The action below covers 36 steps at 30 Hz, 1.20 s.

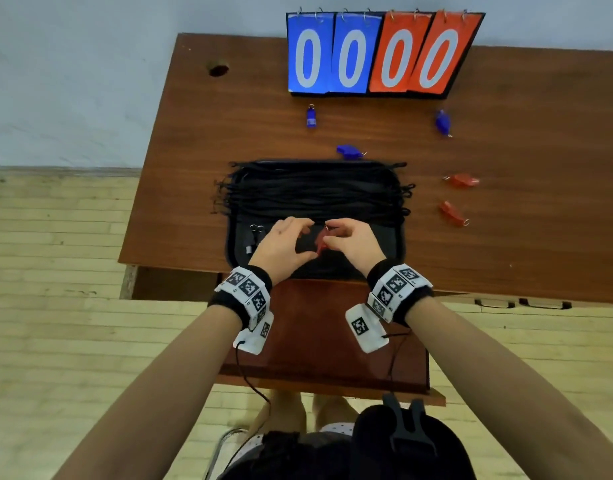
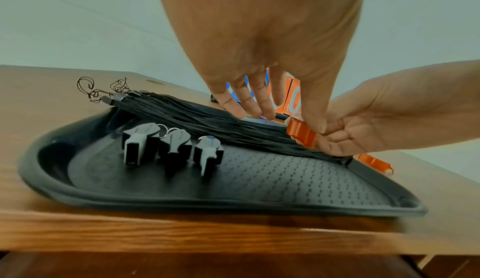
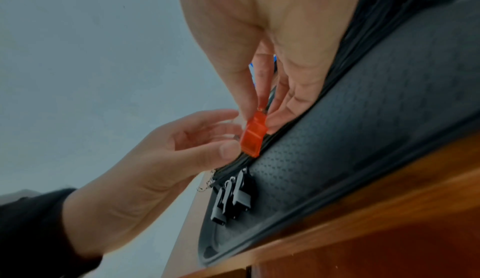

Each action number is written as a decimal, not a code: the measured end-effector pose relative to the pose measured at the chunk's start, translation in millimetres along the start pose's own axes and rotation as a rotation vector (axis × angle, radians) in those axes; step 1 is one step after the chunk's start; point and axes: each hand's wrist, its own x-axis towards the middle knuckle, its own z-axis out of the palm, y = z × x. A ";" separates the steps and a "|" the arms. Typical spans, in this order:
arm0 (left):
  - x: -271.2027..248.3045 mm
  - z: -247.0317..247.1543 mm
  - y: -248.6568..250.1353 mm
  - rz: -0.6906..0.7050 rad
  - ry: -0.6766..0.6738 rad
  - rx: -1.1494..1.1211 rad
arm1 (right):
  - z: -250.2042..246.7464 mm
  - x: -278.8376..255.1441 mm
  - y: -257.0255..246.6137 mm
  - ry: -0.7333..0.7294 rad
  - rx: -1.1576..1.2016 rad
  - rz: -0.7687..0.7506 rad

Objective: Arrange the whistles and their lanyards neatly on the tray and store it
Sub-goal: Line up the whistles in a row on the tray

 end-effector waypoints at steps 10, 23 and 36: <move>13.2 5.2 -39.8 0.192 -0.047 0.298 | 32.4 19.2 3.5 -0.025 -0.080 0.019; 15.1 1.2 -72.0 0.247 -0.019 0.266 | 54.5 21.3 7.6 0.040 -0.236 -0.048; 8.9 -8.9 -87.5 0.206 -0.010 0.272 | 68.7 15.0 7.5 -0.006 -0.110 0.058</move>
